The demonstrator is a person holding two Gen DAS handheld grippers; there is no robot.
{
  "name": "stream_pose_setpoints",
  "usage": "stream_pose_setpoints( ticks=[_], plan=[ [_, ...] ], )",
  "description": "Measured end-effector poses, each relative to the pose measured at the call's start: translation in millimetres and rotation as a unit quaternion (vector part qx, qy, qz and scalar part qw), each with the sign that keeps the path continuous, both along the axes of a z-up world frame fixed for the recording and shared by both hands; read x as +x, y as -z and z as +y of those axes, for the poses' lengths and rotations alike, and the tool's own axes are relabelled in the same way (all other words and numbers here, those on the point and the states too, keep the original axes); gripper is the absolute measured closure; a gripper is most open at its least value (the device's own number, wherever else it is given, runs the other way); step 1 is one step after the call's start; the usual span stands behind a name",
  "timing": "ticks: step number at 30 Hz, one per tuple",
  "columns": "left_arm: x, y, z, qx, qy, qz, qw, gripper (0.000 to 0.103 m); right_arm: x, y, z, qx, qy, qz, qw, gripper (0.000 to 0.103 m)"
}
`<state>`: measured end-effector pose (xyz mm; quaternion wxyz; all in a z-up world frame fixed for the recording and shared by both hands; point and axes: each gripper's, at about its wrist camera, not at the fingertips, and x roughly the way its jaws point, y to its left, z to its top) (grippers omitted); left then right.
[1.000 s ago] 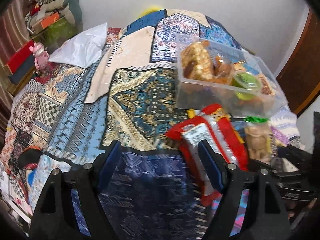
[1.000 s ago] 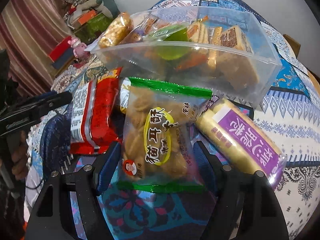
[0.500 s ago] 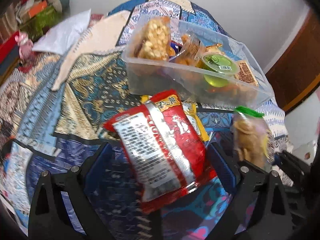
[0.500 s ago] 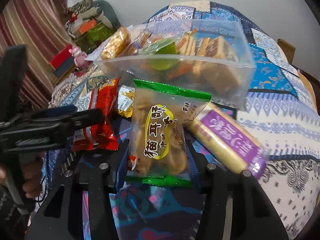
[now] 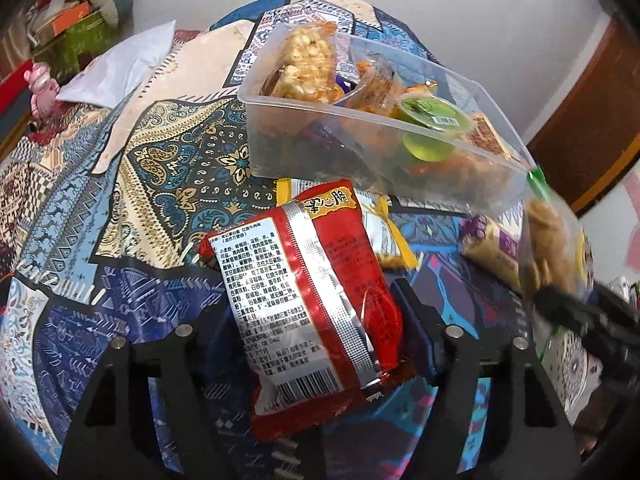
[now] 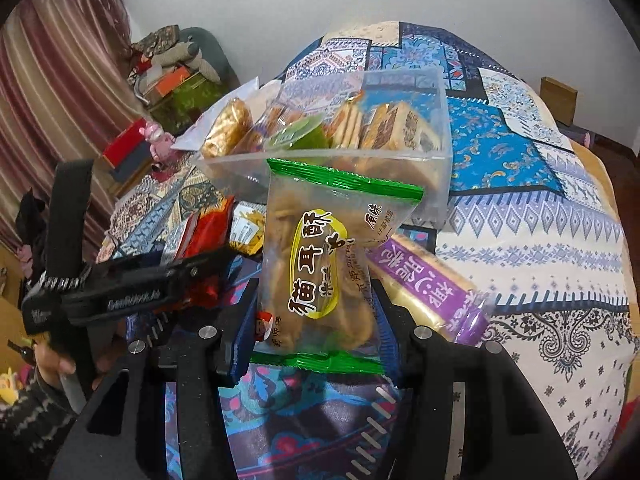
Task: Organize snacks
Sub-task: 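Grasp the red chip bag with the left tool while the right tool grasps the cookie bag, then carry both bags over the clear box and release them inside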
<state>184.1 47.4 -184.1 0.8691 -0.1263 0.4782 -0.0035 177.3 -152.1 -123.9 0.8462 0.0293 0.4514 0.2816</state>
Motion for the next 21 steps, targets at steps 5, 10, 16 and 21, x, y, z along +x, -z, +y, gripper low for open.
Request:
stream_pose_setpoints(
  ticks=[5,10,16,21],
  plan=[
    [-15,-25,1,-0.001,0.007,-0.035,0.9994,0.034,4,-10,-3,0.003,0.007,-0.011,1.0,0.055],
    [-14,-61,0,0.009,0.013,-0.081,0.9966,0.034,12,-29,-5,0.012,0.015,-0.033,0.999,0.055],
    [5,-93,1,0.013,0.02,-0.118,0.9928,0.034,27,-53,-6,0.023,0.029,-0.064,0.997,0.055],
    [26,-110,0,0.01,0.024,-0.136,0.9904,0.034,46,-69,-3,0.028,0.037,-0.088,0.995,0.055]
  ],
)
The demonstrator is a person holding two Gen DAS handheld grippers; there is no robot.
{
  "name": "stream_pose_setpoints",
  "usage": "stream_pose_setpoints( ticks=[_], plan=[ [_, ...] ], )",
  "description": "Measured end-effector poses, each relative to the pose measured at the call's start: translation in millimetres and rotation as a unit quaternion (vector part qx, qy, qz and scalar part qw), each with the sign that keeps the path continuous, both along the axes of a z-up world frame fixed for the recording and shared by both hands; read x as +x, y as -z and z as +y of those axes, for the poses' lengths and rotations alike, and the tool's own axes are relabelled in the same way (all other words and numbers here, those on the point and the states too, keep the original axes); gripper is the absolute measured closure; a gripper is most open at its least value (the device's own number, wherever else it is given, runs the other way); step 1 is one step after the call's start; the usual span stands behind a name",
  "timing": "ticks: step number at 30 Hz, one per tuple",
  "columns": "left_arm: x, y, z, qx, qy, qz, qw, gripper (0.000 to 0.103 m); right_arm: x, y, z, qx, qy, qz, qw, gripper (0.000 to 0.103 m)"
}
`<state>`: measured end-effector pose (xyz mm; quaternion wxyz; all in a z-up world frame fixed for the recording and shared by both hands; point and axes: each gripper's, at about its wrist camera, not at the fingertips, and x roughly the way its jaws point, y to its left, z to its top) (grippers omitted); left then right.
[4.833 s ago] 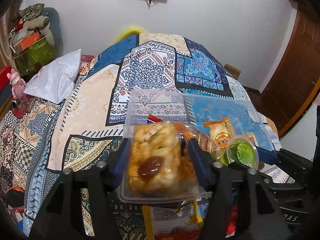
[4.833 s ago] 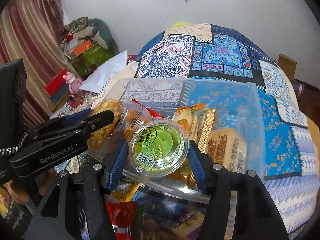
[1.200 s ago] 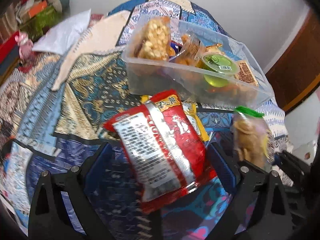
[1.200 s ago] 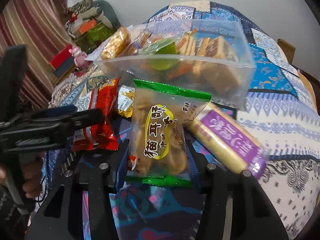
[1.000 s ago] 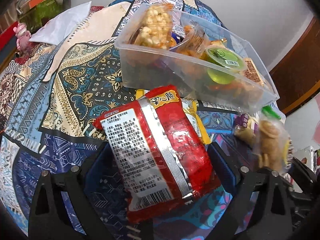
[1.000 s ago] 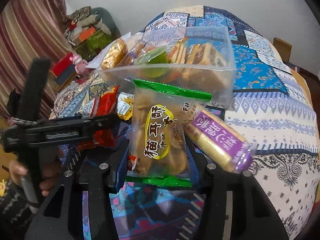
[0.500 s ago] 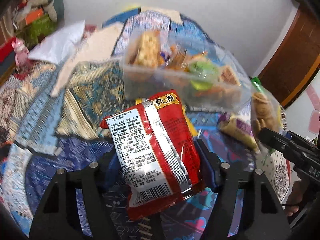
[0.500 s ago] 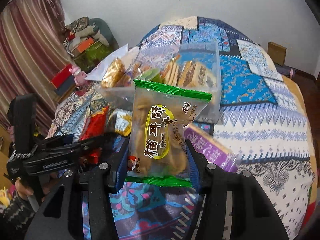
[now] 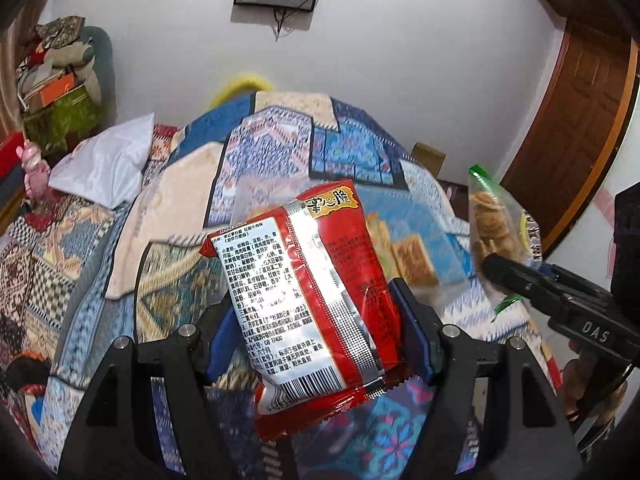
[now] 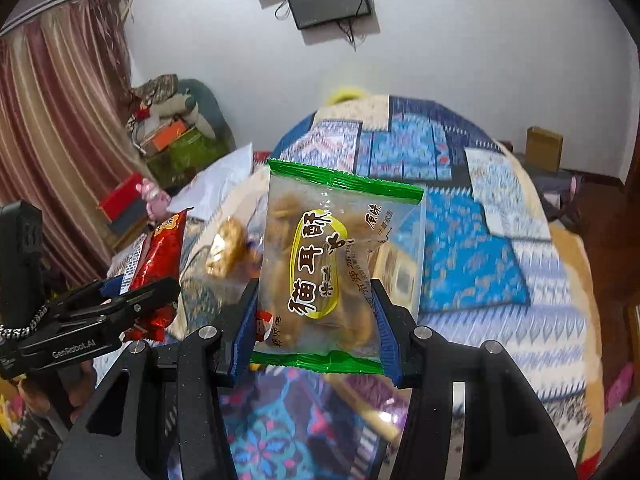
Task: Organize snacks
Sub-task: 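Carry both bags over the clear box and release them inside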
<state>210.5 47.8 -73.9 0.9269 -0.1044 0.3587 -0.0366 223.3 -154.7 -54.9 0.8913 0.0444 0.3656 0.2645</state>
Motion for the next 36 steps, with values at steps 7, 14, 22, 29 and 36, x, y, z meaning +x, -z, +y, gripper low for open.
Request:
stream_pose_setpoints(
  ticks=[7,14,22,29,36],
  plan=[
    [39,-7,-6,0.009,0.004,-0.014,0.9998,0.034,35,3,11,-0.004,0.004,0.0,1.0,0.055],
    [85,8,-8,-0.002,0.008,0.008,0.9999,0.034,69,22,17,-0.006,0.009,0.022,1.0,0.055],
    [135,32,-19,0.013,0.011,0.036,0.9992,0.033,94,43,22,-0.025,0.01,0.043,0.999,0.055],
    [138,39,-23,0.021,0.015,0.044,0.9987,0.028,91,48,27,-0.056,-0.01,0.039,0.998,0.053],
    [106,14,-20,0.033,0.023,0.02,0.999,0.025,77,30,16,-0.055,-0.003,0.027,0.998,0.048]
  ],
)
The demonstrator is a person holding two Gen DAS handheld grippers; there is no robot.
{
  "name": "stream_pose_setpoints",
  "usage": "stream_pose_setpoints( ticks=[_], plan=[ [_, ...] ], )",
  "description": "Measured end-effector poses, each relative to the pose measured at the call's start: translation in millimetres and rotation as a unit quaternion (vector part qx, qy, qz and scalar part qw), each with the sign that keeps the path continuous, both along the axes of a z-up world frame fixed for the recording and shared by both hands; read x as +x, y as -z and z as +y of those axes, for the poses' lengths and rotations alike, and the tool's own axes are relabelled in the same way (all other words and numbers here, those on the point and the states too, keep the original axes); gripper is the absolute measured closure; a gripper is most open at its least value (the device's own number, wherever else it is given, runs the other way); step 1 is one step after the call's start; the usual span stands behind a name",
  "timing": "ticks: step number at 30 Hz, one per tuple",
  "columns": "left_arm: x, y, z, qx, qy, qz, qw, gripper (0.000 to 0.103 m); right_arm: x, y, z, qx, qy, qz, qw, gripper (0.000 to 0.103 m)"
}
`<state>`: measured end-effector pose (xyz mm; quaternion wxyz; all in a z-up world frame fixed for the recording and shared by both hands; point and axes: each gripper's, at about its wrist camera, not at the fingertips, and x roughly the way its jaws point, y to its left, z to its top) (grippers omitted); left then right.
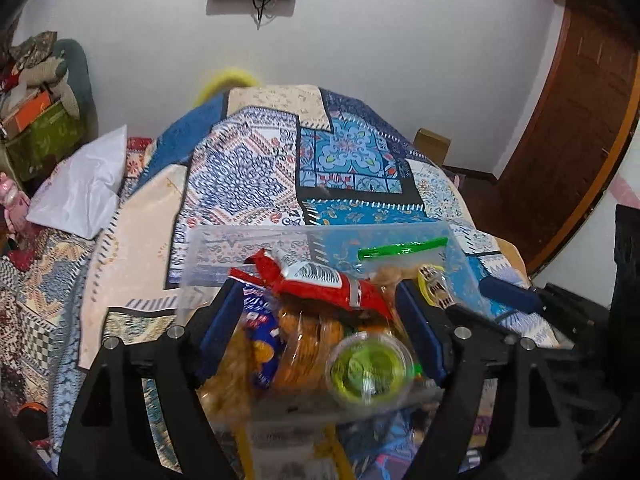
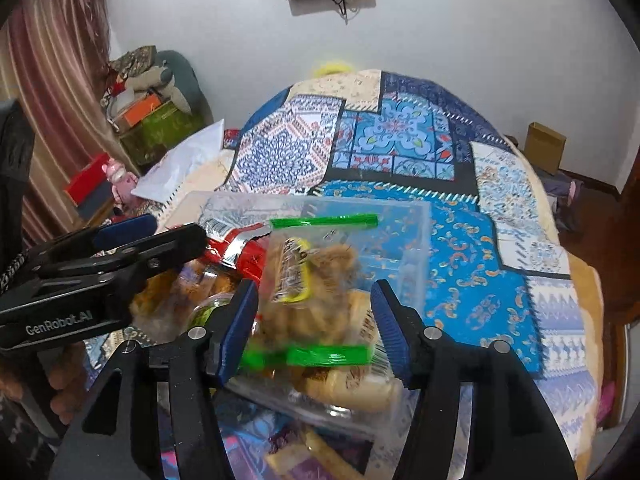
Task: Organize snacks
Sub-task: 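Carry both bags over the clear box and release them inside, then grasp the yellow-edged wafer pack with the left tool while the right tool grasps the purple-labelled roll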
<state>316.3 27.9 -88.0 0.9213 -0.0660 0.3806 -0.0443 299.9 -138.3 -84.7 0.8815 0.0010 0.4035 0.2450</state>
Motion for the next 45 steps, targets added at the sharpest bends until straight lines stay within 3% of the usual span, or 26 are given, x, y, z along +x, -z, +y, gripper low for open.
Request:
stream_pose_setpoints(
  ticks=[3,7,15,23,32,36,38,40,45],
  plan=[
    [-24,-11,6,0.006,0.001,-0.011,0.9999,0.019,-12,-10,-9,-0.001,0.004,-0.009,1.0,0.047],
    [-52,-14,13,0.017,-0.001,-0.014,0.9998,0.014,-35,-18,-26,-0.006,0.008,-0.017,1.0,0.038],
    [-93,22,20,0.031,-0.007,0.033,0.999,0.012,-64,8,-34,-0.032,-0.019,0.018,0.999,0.036],
    [-87,80,13,0.026,-0.004,0.105,0.9941,0.012,-80,57,-28,-0.065,-0.044,0.075,0.994,0.036],
    [-65,112,5,0.013,0.005,0.143,0.9897,0.011,-70,77,-21,-0.081,-0.05,0.094,0.991,0.035],
    [-64,115,2,0.021,-0.001,0.131,0.9911,0.009,-70,84,-17,-0.088,-0.052,0.088,0.991,0.033],
    [-67,117,-2,0.026,0.002,0.123,0.992,0.01,-73,83,-14,-0.091,-0.052,0.082,0.991,0.037],
    [-71,117,-3,0.026,0.003,0.116,0.9928,0.02,-75,81,-12,-0.093,-0.057,0.075,0.991,0.045],
    [-88,114,-6,0.028,0.008,0.11,0.9935,0.027,-88,77,-10,-0.084,-0.064,0.068,0.992,0.054]
  ],
)
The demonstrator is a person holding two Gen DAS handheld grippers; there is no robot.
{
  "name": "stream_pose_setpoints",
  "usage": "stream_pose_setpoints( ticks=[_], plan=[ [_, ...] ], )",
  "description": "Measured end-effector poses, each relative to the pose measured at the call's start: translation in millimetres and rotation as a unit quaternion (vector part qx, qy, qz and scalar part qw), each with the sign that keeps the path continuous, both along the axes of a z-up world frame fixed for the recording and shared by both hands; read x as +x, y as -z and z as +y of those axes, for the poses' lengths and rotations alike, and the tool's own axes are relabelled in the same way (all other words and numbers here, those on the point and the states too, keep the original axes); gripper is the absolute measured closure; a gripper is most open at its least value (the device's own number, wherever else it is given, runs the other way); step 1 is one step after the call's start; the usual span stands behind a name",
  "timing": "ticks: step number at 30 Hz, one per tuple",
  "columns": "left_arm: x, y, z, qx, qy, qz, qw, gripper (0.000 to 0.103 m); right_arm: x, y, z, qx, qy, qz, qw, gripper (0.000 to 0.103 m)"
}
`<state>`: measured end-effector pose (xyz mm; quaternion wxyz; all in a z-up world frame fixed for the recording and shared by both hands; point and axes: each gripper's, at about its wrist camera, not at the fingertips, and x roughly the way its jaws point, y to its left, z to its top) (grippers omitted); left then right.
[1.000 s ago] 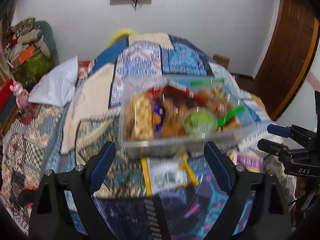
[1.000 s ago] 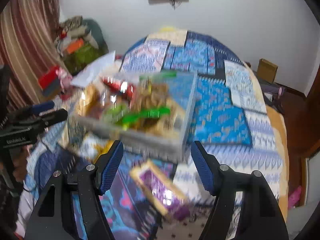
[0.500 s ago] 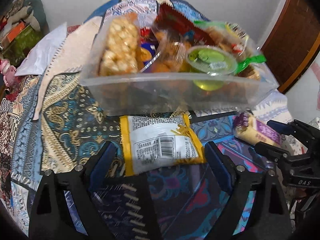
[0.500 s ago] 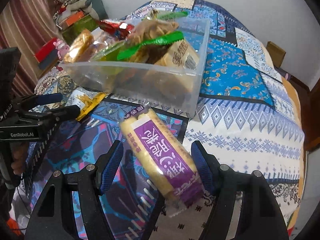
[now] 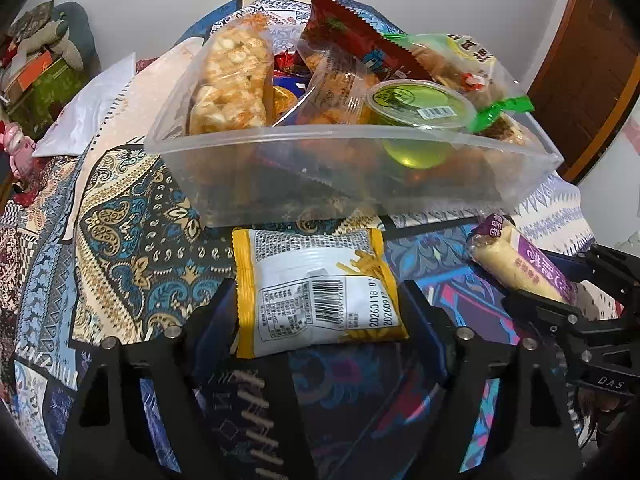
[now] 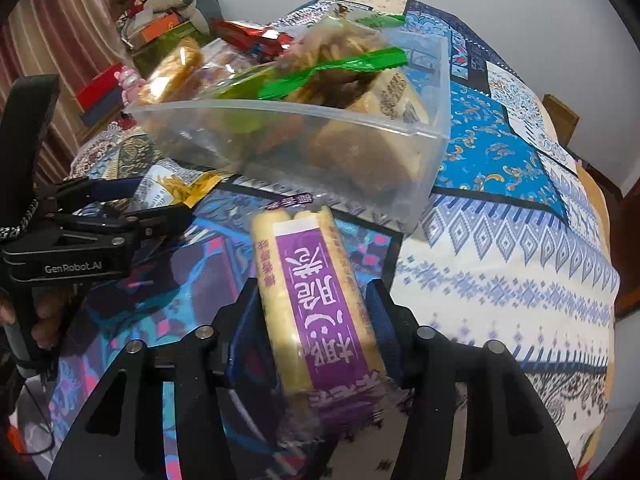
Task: Organize snacks
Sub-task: 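Grasp the yellow-edged wafer pack with the left tool while the right tool grasps the purple-labelled roll, then carry both snacks into the clear box and open both tools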
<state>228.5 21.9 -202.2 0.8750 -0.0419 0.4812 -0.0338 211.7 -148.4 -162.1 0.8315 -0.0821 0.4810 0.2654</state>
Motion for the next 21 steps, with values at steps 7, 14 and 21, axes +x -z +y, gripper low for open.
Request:
stream_pose_setpoints(
  ticks=[7,14,21],
  plan=[
    [-25,-18,5,-0.011,0.0,-0.01,0.9999,0.039,-17,-13,-7,0.017,0.01,-0.019,1.0,0.059],
    [-47,-40,5,-0.024,0.001,-0.033,0.9992,0.061,-28,-38,-17,0.042,0.023,-0.045,0.998,0.059],
    [-55,-63,10,-0.03,0.006,-0.059,0.9978,0.084,-27,-64,-22,0.071,0.039,-0.069,0.994,0.059]
  ],
)
